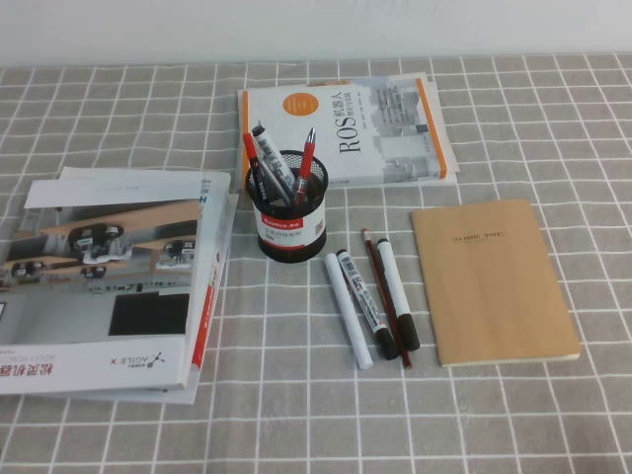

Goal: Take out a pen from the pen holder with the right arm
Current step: 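Take a marker out of the pen holder and lay it on the table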

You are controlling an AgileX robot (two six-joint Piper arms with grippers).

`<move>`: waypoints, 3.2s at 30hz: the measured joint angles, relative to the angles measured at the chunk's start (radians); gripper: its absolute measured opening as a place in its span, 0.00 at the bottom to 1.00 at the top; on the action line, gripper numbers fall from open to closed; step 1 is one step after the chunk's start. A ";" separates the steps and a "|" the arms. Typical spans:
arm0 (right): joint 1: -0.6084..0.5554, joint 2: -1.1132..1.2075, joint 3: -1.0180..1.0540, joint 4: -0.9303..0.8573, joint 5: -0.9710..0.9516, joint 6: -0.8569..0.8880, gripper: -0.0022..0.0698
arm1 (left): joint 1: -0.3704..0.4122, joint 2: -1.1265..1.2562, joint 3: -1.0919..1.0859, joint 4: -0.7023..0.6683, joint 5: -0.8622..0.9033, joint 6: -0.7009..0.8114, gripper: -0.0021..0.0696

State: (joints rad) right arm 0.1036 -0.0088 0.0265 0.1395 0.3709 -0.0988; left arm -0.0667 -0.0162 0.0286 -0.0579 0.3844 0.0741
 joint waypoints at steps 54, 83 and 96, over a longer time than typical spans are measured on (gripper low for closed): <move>0.000 0.115 -0.137 0.590 -0.083 0.000 0.01 | 0.000 0.000 0.000 0.000 0.000 0.000 0.02; 0.218 1.095 -0.742 0.349 0.165 -0.071 0.01 | 0.000 0.000 0.000 0.000 0.000 0.000 0.02; 0.535 1.449 -0.949 0.413 -0.178 -0.071 0.01 | 0.000 0.000 0.000 0.000 0.000 0.000 0.02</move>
State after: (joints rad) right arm 0.6389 1.4402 -0.9226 0.5529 0.1930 -0.1695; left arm -0.0667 -0.0162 0.0286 -0.0579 0.3844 0.0741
